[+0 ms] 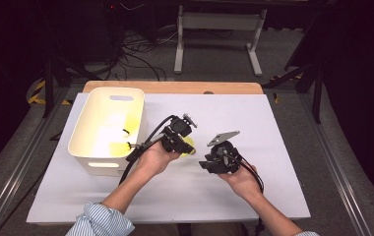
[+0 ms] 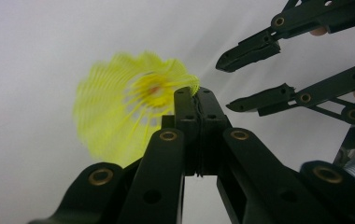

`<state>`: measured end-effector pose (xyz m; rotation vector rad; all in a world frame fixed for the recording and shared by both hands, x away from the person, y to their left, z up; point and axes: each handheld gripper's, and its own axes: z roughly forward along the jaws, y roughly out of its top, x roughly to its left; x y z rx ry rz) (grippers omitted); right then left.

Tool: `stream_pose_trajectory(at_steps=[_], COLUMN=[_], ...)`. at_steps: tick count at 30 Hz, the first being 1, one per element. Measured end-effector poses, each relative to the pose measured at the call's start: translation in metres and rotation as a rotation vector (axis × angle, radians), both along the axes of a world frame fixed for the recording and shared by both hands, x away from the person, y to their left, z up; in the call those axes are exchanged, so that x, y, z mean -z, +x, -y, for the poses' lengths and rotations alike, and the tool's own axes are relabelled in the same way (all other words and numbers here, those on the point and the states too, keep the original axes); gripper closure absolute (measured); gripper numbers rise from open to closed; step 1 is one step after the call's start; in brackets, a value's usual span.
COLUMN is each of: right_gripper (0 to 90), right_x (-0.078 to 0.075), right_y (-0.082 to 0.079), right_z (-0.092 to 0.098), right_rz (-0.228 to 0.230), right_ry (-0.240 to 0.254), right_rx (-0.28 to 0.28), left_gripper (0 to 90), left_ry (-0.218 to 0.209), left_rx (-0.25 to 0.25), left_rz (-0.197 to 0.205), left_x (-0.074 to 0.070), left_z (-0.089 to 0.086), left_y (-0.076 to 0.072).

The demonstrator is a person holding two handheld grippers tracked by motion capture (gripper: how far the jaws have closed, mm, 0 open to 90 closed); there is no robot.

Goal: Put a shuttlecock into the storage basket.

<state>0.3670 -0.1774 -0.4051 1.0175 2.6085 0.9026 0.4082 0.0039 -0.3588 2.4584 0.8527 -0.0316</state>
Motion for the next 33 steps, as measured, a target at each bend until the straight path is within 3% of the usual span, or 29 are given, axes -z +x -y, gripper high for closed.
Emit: stream_pose_trajectory(at_steps=[8,17,33], right_gripper=[50.5,34.4,24.7], right_x=[-0.002,-0.004,0.0], right_y=[-0.007,-0.017,-0.037], right_z=[0.009,0.037,0.078], right_rz=[0.039,0.114,0.201], right_ry=[0.025,0.081,0.147], right_rx=[0.023,0.083,0.144], left_gripper=[89.8,89.8,89.8], left_ry=[0.018,0.024,0.023], left_rx=[0.002,-0.012,-0.037], left_rz=[0.019,0.03,0.064], left_x=[-0.007,-0.013,-0.023], left_z=[0.0,-0.004,-0.016], left_y=[0.0,-0.001,-0.001])
